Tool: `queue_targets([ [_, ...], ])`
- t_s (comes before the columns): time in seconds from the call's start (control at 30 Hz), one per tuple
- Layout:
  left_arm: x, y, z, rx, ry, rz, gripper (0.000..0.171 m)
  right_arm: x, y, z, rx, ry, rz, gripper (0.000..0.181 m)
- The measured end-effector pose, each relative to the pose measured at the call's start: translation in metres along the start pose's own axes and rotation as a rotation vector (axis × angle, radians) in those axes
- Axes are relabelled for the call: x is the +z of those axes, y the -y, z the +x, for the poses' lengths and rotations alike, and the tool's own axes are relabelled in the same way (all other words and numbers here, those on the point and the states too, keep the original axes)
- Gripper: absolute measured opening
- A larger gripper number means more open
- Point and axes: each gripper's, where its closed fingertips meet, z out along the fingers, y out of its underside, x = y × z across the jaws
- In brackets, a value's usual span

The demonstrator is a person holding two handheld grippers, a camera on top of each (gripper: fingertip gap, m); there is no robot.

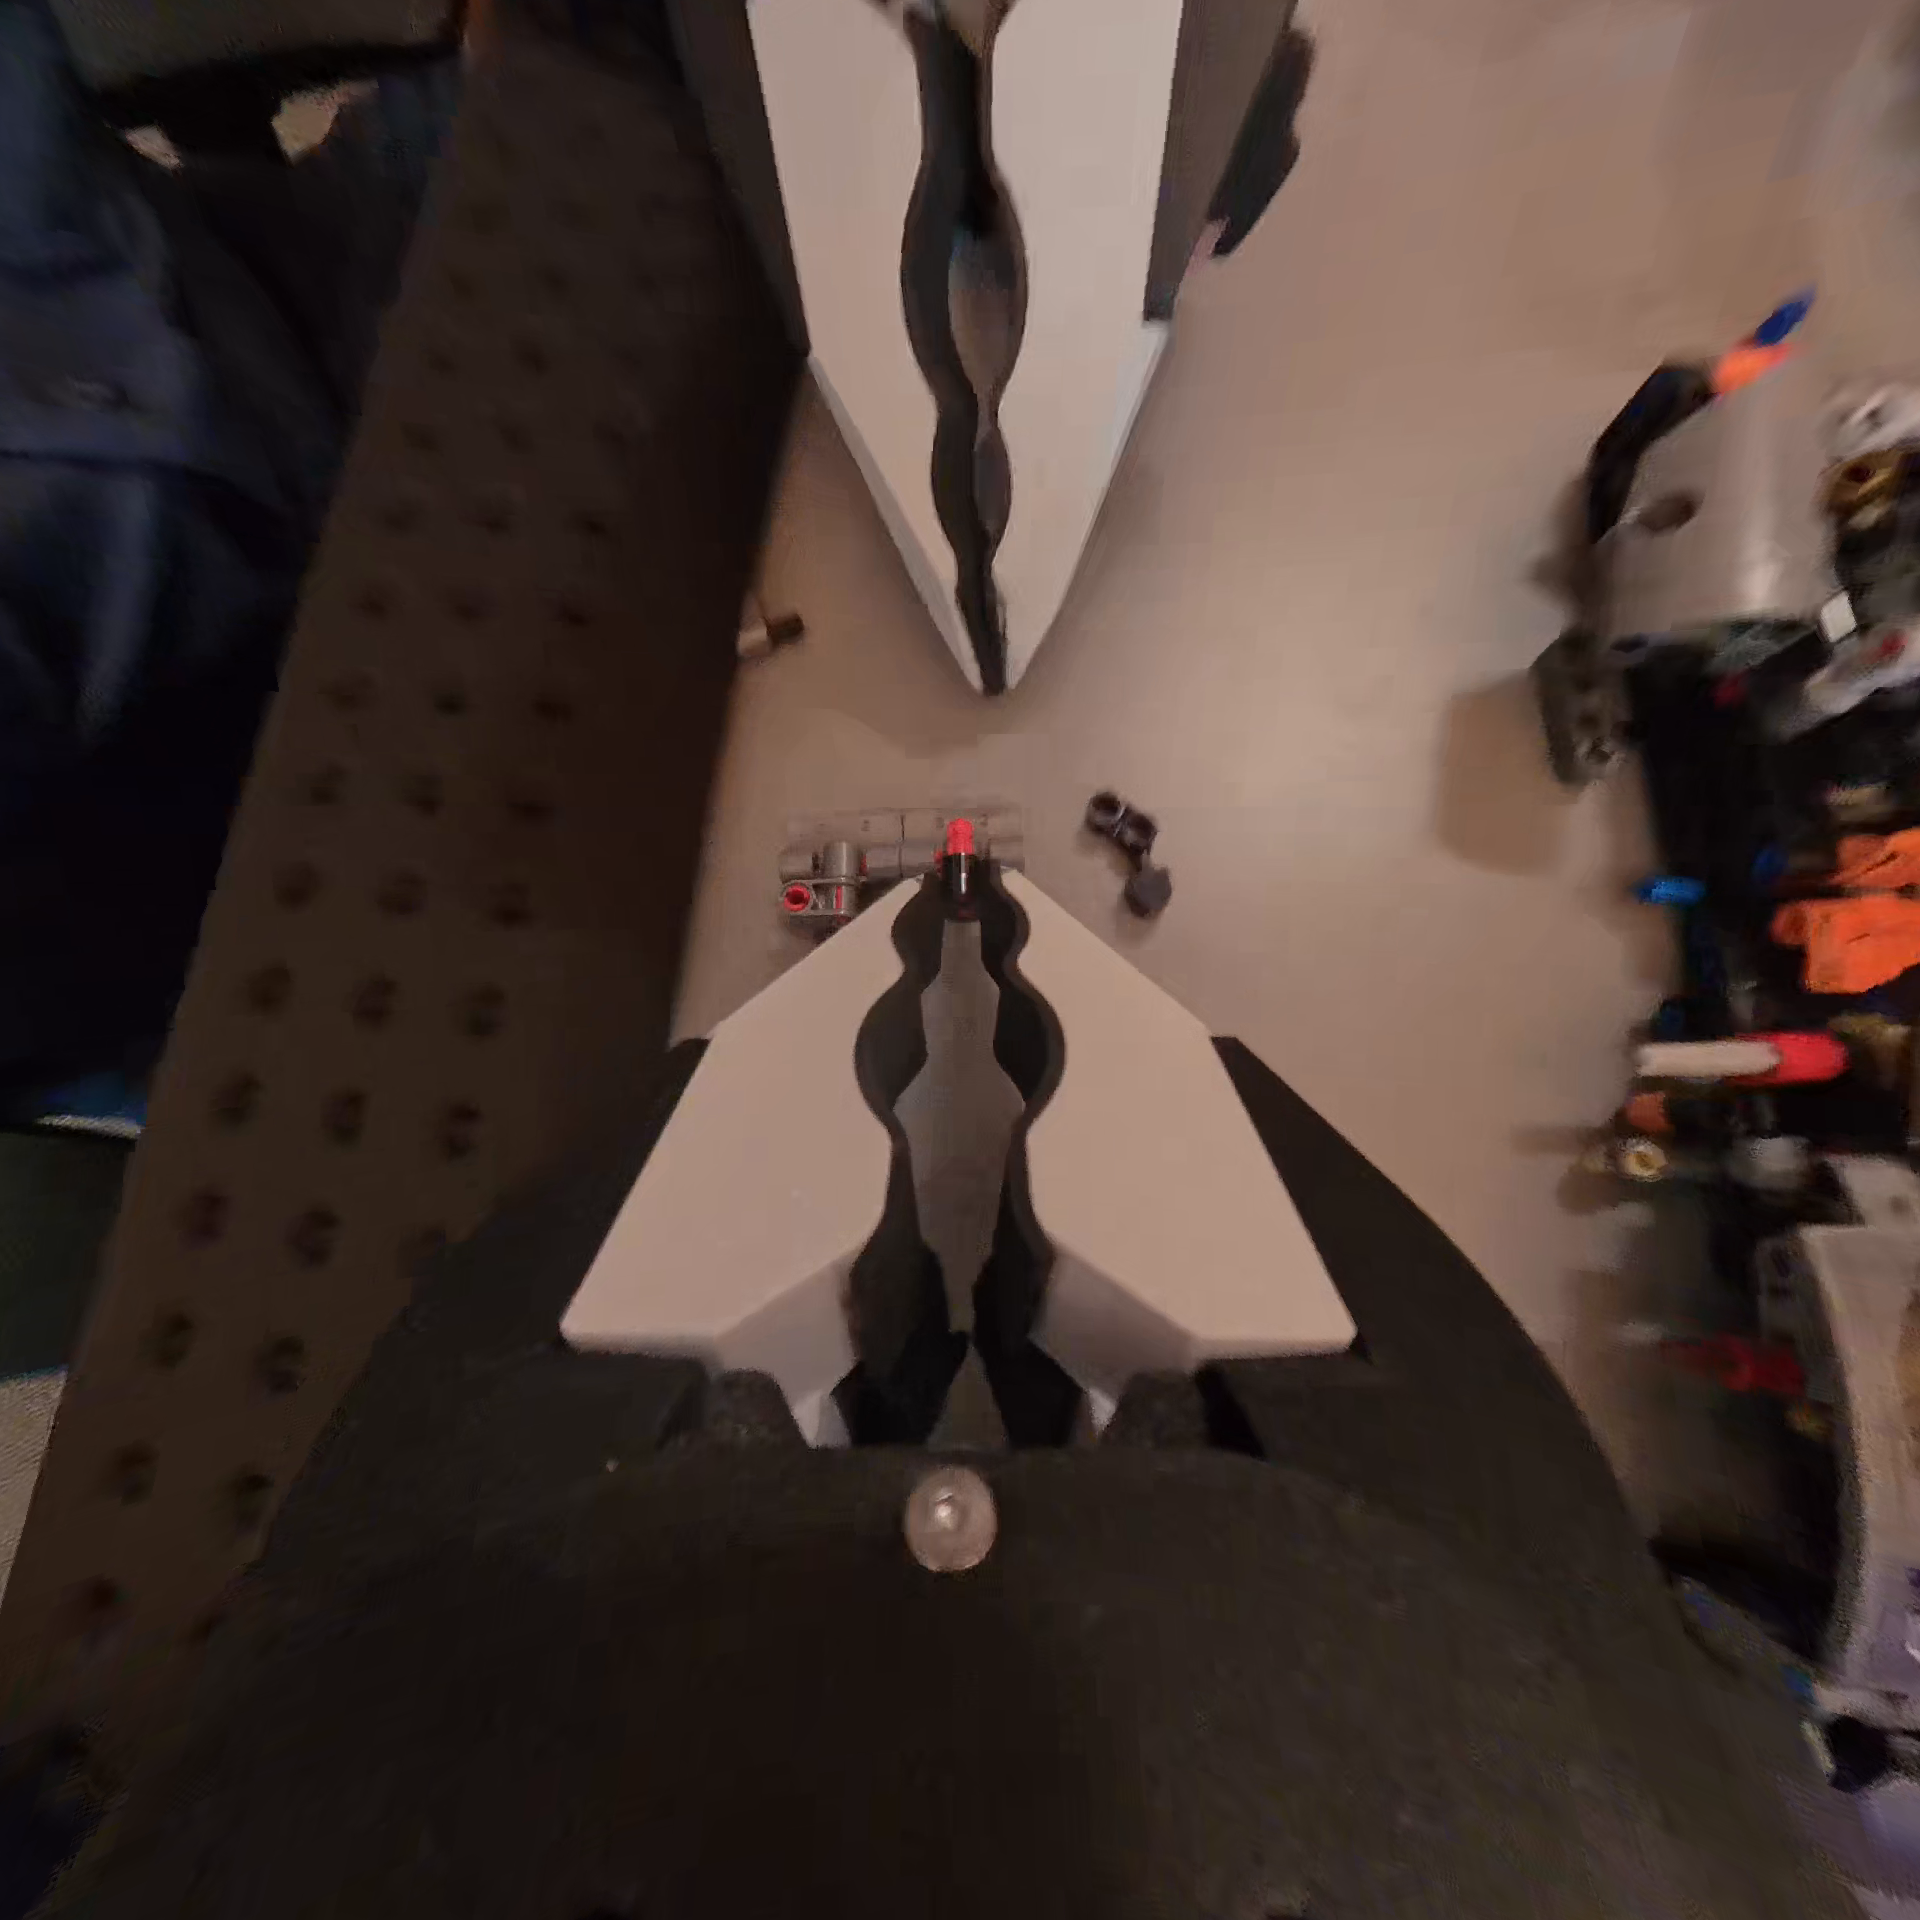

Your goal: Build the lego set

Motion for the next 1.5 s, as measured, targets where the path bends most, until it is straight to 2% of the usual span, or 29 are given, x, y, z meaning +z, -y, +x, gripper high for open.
queue_targets([
  [0.1, -0.005, 0.011, -0.006, -0.024, 0.012, 0.077, 0.000, -0.006, 0.008, 0.007, -0.014, -0.031, 0.043, 0.005],
  [0.2, -0.001, 0.016, -0.006, -0.066, -0.003, 0.093, 0.008, -0.005, 0.019, 0.006, -0.078, -0.074, 0.071, 0.005],
  [0.27, 0.000, 0.014, -0.010, -0.142, -0.030, 0.103, 0.021, -0.010, 0.027, 0.007, -0.120, -0.109, 0.112, 0.005],
  [0.4, -0.014, 0.035, -0.010, -0.338, -0.178, 0.284, 0.026, -0.022, 0.045, 0.007, -0.203, -0.175, 0.197, 0.005],
  [0.47, -0.016, 0.038, -0.007, -0.396, -0.249, 0.314, 0.025, -0.023, 0.048, 0.005, -0.232, -0.189, 0.208, 0.005],
  [0.57, -0.023, 0.047, 0.001, -0.440, -0.367, 0.387, 0.020, -0.026, 0.055, 0.003, -0.259, -0.197, 0.248, 0.006],
  [0.73, -0.033, 0.056, 0.002, -0.461, -0.439, 0.461, 0.030, -0.033, 0.059, -0.002, -0.271, -0.184, 0.281, 0.006],
  [1.0, -0.045, 0.067, 0.007, -0.504, -0.559, 0.552, 0.031, -0.029, 0.062, -0.012, -0.315, -0.161, 0.278, 0.005],
  [1.07, -0.040, 0.064, 0.009, -0.496, -0.562, 0.519, 0.015, -0.029, 0.064, -0.013, -0.325, -0.162, 0.279, 0.005],
  [1.13, -0.038, 0.061, 0.008, -0.474, -0.529, 0.510, 0.008, -0.028, 0.064, -0.011, -0.328, -0.178, 0.277, 0.006],
  [1.23, -0.040, 0.060, -0.005, -0.485, -0.455, 0.535, 0.003, -0.034, 0.068, -0.001, -0.281, -0.227, 0.302, 0.009],
  [1.33, -0.045, 0.061, -0.016, -0.469, -0.374, 0.567, 0.002, -0.042, 0.067, 0.014, -0.205, -0.277, 0.314, 0.020],
  [1.5, -0.054, 0.066, -0.031, -0.462, -0.289, 0.640, 0.002, -0.031, 0.063, 0.012, 0.036, -0.085, 0.334, 0.035],
])
